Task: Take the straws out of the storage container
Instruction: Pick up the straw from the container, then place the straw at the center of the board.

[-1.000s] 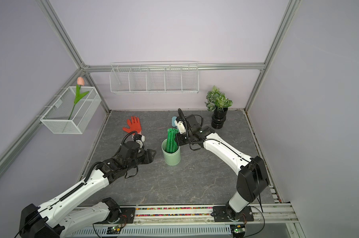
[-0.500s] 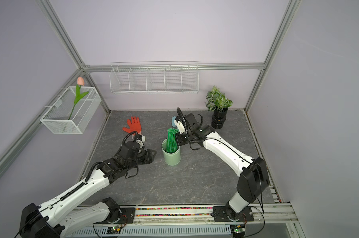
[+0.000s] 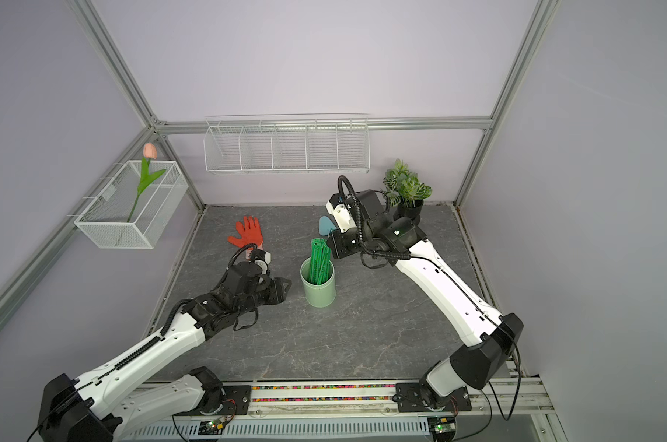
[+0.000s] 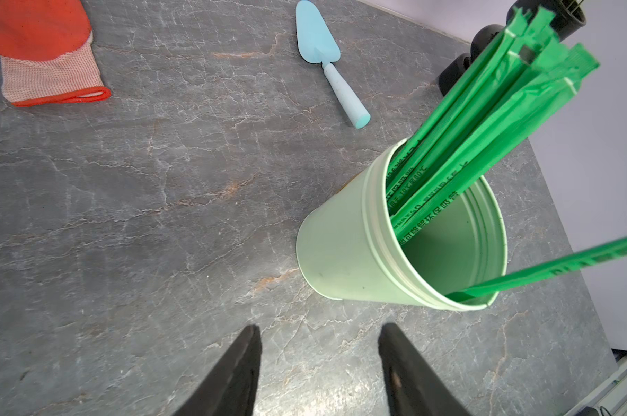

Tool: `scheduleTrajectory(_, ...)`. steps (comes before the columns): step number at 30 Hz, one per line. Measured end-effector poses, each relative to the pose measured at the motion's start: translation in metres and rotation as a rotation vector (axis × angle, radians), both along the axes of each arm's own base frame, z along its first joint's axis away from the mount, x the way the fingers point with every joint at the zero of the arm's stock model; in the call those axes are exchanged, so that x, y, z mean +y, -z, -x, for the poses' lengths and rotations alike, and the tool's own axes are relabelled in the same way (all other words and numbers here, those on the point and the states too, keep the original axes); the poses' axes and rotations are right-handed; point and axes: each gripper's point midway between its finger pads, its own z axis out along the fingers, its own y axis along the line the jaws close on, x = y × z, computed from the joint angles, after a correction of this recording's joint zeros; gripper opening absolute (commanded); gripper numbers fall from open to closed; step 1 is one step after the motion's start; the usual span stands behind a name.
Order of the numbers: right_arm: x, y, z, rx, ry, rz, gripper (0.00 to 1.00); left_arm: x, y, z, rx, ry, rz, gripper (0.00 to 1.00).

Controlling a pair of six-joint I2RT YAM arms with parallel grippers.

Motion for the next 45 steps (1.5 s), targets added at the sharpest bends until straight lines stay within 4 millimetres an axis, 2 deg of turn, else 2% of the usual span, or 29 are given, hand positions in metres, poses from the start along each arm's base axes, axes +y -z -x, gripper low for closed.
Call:
scheduleTrajectory(4, -0.015, -0.021, 0.010, 0.020, -0.001, 0.003, 0.09, -0.001, -0.004, -0.001, -0.012, 0.009, -0.007, 0.56)
scheduleTrajectory(8, -0.035, -0.037, 0.021, 0.040, 0.013, 0.028, 0.09, -0.005, -0.020, -0.006, -0.046, 0.029, -0.015, 0.56)
scheduleTrajectory(11, -0.052, -0.041, 0.027, 0.056, 0.033, 0.059, 0.09, -0.008, -0.033, -0.010, -0.079, 0.047, -0.023, 0.56)
scheduleTrajectory(13, -0.064, -0.036, 0.029, 0.082, 0.052, 0.092, 0.09, -0.010, -0.040, -0.012, -0.094, 0.064, -0.033, 0.55)
scheduleTrajectory(16, -0.079, -0.014, 0.030, 0.150, 0.078, 0.154, 0.09, -0.015, -0.052, -0.015, -0.117, 0.096, -0.043, 0.55)
scheduleTrajectory(19, -0.089, 0.024, 0.030, 0.265, 0.092, 0.229, 0.09, -0.022, -0.070, -0.016, -0.150, 0.140, -0.037, 0.55)
scheduleTrajectory(25, -0.100, 0.112, 0.008, 0.519, 0.117, 0.369, 0.10, -0.030, -0.104, -0.013, -0.216, 0.214, -0.032, 0.55)
scheduleTrajectory(30, -0.104, 0.166, -0.010, 0.662, 0.130, 0.431, 0.10, -0.029, -0.105, -0.012, -0.227, 0.237, -0.060, 0.54)
scheduleTrajectory(35, -0.107, 0.200, -0.028, 0.742, 0.148, 0.443, 0.10, -0.028, -0.092, -0.009, -0.200, 0.246, -0.077, 0.54)
scheduleTrajectory(45, -0.101, 0.239, -0.058, 0.791, 0.161, 0.447, 0.13, -0.027, -0.084, -0.008, -0.188, 0.247, -0.085, 0.54)
